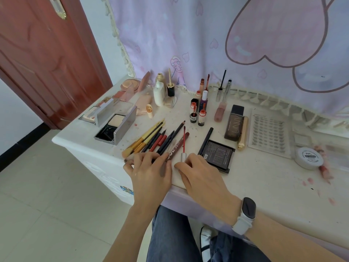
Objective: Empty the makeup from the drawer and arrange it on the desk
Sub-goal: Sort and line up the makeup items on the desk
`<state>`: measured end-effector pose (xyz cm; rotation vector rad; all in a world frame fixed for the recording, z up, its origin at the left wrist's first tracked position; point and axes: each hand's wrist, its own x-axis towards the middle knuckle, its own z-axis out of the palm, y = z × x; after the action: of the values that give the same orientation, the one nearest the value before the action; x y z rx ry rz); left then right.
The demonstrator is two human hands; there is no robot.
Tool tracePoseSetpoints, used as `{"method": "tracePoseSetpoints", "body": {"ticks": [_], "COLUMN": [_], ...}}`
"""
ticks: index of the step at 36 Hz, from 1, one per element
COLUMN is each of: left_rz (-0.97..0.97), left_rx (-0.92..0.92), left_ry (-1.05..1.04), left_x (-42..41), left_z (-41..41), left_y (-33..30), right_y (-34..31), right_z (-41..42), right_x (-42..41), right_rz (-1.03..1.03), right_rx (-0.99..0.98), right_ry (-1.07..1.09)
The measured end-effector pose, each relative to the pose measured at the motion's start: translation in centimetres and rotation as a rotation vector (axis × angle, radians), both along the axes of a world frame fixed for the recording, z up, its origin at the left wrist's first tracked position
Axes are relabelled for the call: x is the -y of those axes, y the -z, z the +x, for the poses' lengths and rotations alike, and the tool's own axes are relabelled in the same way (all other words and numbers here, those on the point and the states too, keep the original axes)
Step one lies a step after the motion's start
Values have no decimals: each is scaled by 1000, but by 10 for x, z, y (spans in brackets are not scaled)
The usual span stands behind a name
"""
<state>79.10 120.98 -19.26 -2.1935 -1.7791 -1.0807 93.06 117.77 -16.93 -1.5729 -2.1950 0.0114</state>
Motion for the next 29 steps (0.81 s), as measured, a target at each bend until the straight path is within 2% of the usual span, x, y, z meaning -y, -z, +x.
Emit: {"method": "tracePoseSetpoints", "body": {"ticks": [13, 29], "left_rz": [11, 3], "left_rx": [1, 39], "left_ry": [-36, -89], "left_x": [0, 5], "left_z": [2, 5], "left_y": [1, -3], "right_y": [3, 7], "right_z": [1, 1], "right_x": [1, -1], "right_rz": [44, 95], "right_rx": [-83, -45], "right_ry": [-27, -14]}}
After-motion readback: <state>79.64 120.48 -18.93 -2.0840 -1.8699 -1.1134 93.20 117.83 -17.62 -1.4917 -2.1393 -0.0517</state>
